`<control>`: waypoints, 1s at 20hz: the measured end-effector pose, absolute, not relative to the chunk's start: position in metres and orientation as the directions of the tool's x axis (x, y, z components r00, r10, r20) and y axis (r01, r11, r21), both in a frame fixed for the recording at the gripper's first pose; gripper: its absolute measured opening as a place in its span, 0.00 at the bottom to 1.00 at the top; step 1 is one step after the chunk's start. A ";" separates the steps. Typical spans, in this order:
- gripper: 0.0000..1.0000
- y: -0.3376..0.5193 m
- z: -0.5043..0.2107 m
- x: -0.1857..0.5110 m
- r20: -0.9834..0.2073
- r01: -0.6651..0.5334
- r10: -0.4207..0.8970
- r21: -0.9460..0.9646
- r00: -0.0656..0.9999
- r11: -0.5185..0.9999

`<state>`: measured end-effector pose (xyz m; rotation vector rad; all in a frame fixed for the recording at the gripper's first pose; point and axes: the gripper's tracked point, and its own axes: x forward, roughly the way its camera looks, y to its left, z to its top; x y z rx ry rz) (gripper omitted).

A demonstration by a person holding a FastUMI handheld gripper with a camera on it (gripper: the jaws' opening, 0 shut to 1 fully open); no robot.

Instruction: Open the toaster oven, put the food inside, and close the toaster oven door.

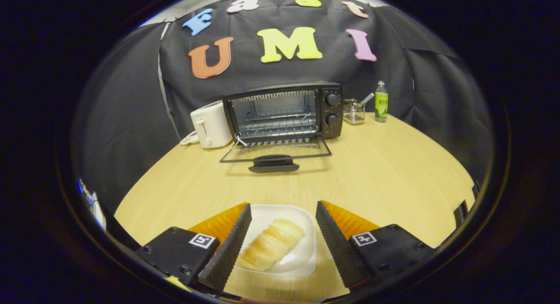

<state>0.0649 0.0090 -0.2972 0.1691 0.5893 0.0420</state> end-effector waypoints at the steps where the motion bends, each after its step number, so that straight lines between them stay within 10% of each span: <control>1: 0.97 0.012 -0.301 0.061 -0.562 0.019 0.087 0.181 0.822 0.983; 12: 0.96 0.029 -0.345 0.036 -0.642 0.057 0.053 0.149 0.765 0.987; 20: 0.74 0.029 -0.347 0.041 -0.614 0.049 0.038 0.124 0.788 0.991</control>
